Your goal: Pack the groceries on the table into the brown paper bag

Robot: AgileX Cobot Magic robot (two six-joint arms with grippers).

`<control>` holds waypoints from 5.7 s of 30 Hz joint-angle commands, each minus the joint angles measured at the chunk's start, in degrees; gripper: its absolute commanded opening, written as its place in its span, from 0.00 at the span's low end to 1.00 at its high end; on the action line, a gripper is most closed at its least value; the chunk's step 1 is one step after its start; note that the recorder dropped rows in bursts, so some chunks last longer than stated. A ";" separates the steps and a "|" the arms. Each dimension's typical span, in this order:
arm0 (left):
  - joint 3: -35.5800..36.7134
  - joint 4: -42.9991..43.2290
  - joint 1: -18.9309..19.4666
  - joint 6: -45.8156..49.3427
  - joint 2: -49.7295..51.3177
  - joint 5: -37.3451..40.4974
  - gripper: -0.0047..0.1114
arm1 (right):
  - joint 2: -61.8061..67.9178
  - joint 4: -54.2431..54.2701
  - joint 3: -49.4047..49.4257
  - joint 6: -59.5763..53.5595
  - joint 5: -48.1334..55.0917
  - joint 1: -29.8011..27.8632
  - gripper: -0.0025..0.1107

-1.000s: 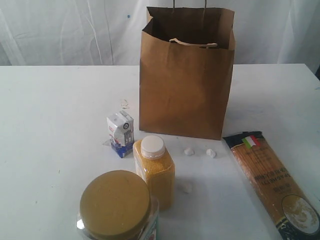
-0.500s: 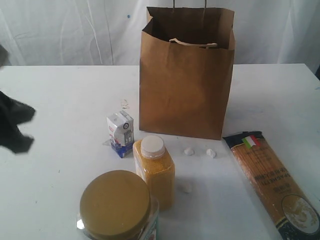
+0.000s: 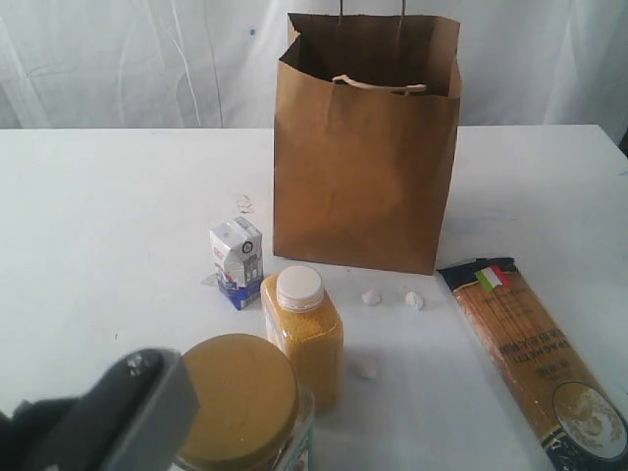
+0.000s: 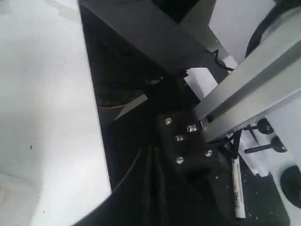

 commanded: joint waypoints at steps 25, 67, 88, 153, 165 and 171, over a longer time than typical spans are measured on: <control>5.25 -15.96 -1.76 11.62 17.18 -55.99 0.04 | -0.36 0.07 0.28 -0.29 -0.50 -0.31 0.02; 12.37 -7.80 39.67 -30.76 -2.04 -25.00 0.04 | -0.36 0.07 0.28 -0.29 -0.50 -0.31 0.02; 3.92 -6.16 51.90 22.47 16.39 -2.04 0.95 | -0.36 0.07 0.28 -0.29 -0.50 -0.31 0.02; 3.14 -42.72 52.43 37.21 13.14 21.25 0.94 | -0.36 0.07 0.28 -0.29 -0.42 -0.31 0.02; 2.84 -36.52 48.34 30.50 13.14 20.67 0.94 | -0.36 0.07 0.28 2.74 -0.41 -0.31 0.02; -2.01 -15.43 39.75 11.55 13.14 12.01 0.94 | -0.36 0.07 0.28 2.74 -0.41 -0.31 0.02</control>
